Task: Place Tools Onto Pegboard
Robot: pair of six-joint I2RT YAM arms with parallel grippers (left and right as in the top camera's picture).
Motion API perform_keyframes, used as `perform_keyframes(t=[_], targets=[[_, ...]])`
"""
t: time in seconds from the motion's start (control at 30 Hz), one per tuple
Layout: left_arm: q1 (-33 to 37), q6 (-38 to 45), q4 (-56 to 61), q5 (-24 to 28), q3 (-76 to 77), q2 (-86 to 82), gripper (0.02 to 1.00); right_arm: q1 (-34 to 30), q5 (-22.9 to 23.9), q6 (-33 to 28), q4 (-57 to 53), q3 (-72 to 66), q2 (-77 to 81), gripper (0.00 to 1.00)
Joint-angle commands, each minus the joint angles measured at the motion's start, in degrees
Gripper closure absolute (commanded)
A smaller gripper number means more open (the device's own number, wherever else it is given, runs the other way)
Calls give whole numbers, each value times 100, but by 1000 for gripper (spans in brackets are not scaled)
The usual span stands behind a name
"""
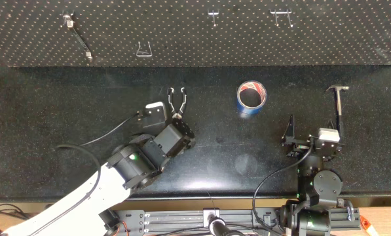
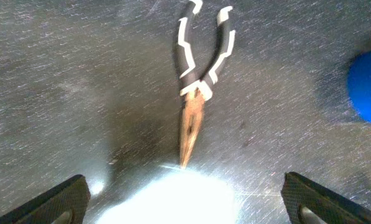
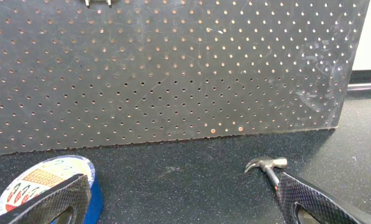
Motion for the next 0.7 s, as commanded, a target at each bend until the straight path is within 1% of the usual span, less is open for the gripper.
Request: perform_keyframes(t=[0.03, 0.1, 0.17, 0.3, 0.37, 0.4, 0.43, 0.5, 0.53, 0.6, 0.7], targets=[[-9, -299, -1521, -664, 957, -127, 20, -28, -52, -63, -33, -20, -61, 27], [-9, -428, -2111, -796, 1419, 4, 20, -28, -52, -63, -33, -20, -61, 29], [-15, -1362, -2592, -1014, 1801, 210, 20, -28, -52, -63, -33, -20, -61, 29], [-20, -1934, -2559, -999, 1904, 446, 20, -28, -52, -63, -33, -20, -61, 29], [-20, -1993, -2439, -957, 1904, 590, 20, -28, -50, -63, -33, -20, -61, 29], [-17, -1547, -2153, -859, 1904, 717, 20, -28, -50, -63, -33, -20, -61, 29], [-11, -605, -1593, -616, 1904, 911, 20, -28, -50, -63, -33, -20, -61, 29], [90, 540, -811, -129, 1904, 1182, 18, -28, -52, -63, -33, -20, -61, 29], [179, 984, -546, 133, 1904, 1292, 20, -28, -50, -63, -33, -20, -61, 29], [634, 1851, -170, 973, 1904, 1591, 20, -28, -52, -63, -33, -20, -61, 29], [1132, 2566, -92, 1390, 1904, 1777, 20, -28, -50, -63, -33, -20, -61, 29]])
